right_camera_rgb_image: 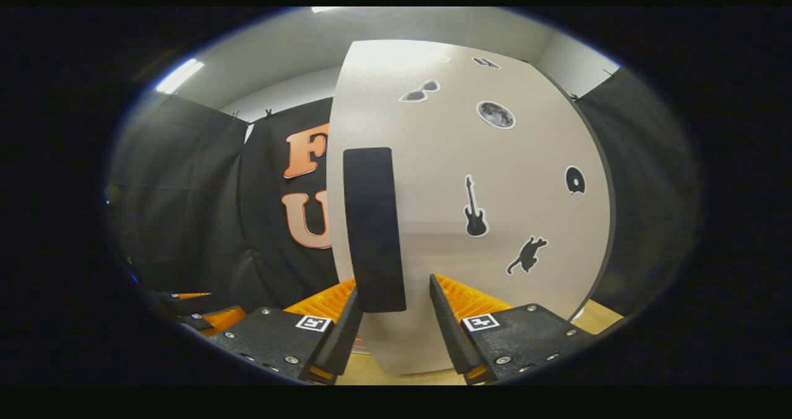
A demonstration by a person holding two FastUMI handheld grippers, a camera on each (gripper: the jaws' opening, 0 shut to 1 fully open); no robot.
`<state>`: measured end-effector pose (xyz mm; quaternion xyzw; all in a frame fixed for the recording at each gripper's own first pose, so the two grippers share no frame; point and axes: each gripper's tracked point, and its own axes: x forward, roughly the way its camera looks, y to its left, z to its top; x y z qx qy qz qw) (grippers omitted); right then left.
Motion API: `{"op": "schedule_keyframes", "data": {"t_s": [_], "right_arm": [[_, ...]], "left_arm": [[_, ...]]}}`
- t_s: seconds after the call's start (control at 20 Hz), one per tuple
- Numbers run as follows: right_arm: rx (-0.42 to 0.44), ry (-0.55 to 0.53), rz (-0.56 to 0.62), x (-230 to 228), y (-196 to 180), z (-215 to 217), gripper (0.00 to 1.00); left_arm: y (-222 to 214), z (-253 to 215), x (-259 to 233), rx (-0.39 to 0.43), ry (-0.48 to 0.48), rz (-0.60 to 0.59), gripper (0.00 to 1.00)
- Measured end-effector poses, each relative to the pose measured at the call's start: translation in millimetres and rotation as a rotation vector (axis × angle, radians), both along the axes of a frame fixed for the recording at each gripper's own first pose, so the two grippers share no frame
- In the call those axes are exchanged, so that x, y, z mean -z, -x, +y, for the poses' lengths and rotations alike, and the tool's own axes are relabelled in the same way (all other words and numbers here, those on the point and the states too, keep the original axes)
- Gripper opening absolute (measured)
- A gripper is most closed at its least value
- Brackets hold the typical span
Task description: Open the cabinet door with the right hand, grasp the bottle in the cabinet with the left hand and place it on the coaster, then close the cabinet door with the right hand.
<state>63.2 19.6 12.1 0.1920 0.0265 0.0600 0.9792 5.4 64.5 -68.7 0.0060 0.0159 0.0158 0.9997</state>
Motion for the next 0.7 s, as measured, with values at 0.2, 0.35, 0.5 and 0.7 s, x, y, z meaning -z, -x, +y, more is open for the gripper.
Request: {"op": "schedule_keyframes", "data": {"t_s": [0.2,0.35,0.5,0.7], "right_arm": [[0.021,0.029,-0.007,11.8,-30.6,4.4,0.64],[0.036,0.075,-0.008,10.4,-45.6,8.7,0.65],[0.038,0.068,-0.01,10.8,-49.9,9.4,0.66],[0.027,0.06,-0.017,11.1,-56.6,13.1,0.7]], "left_arm": [[-4.2,7.0,4.8,-0.032,0.002,0.01,0.97],[-6.7,9.2,8.8,-0.043,-0.001,0.021,0.99],[-7.8,13.8,8.2,-0.058,0.005,0.02,0.97],[-9.4,18.3,8.2,-0.062,0.006,0.02,0.97]]}}
